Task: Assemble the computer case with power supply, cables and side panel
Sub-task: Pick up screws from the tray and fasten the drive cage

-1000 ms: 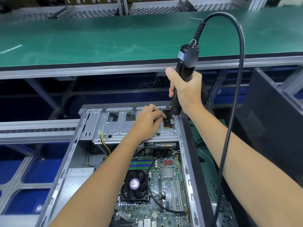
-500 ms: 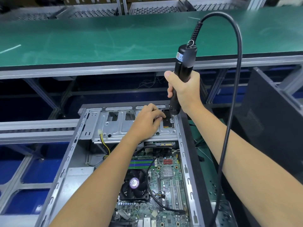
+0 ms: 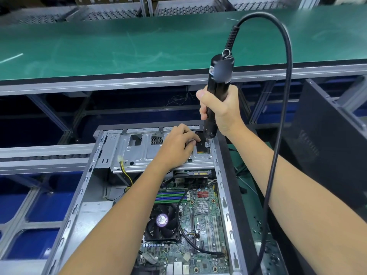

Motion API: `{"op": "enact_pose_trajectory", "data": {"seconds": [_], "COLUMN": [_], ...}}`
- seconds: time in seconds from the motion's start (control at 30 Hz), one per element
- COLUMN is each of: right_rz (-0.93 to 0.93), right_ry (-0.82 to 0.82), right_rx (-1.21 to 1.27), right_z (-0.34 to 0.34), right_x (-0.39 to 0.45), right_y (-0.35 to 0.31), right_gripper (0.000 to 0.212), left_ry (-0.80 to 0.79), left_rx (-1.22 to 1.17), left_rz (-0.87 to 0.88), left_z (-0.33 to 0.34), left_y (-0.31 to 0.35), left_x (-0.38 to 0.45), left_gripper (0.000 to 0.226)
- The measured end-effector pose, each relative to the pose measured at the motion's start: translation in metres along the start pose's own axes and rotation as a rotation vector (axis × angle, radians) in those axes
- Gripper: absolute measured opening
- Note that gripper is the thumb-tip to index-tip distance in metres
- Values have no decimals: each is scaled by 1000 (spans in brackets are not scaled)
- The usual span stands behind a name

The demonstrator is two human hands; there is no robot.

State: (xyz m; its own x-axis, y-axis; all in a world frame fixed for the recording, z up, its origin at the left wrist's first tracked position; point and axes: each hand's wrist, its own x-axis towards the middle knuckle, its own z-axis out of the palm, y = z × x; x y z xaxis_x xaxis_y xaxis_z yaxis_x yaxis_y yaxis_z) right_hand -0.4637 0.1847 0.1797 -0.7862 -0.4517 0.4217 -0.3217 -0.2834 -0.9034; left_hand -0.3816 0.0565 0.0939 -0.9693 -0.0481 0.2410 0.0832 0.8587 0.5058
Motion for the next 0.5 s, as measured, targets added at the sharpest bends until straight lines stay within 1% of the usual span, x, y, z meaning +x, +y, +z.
{"op": "enact_pose_trajectory", "data": {"seconds": [0.27, 0.43, 0.5], "right_rz": [18, 12, 9], "right_ry": [9, -58, -78], "right_rx": [27, -1, 4], "right_z": [-3, 2, 3], "right_x": [0, 0, -1], "right_y": [-1, -3, -4], "right_gripper": [27, 35, 35], "left_ry": [3, -4, -29], "left_rx": [-7, 18, 59], "left_rz": [-1, -9, 7], "left_z": [-1, 0, 0], "left_y": [1, 1, 2], "left_x": [0, 0, 0], "left_gripper": [19, 20, 26]}}
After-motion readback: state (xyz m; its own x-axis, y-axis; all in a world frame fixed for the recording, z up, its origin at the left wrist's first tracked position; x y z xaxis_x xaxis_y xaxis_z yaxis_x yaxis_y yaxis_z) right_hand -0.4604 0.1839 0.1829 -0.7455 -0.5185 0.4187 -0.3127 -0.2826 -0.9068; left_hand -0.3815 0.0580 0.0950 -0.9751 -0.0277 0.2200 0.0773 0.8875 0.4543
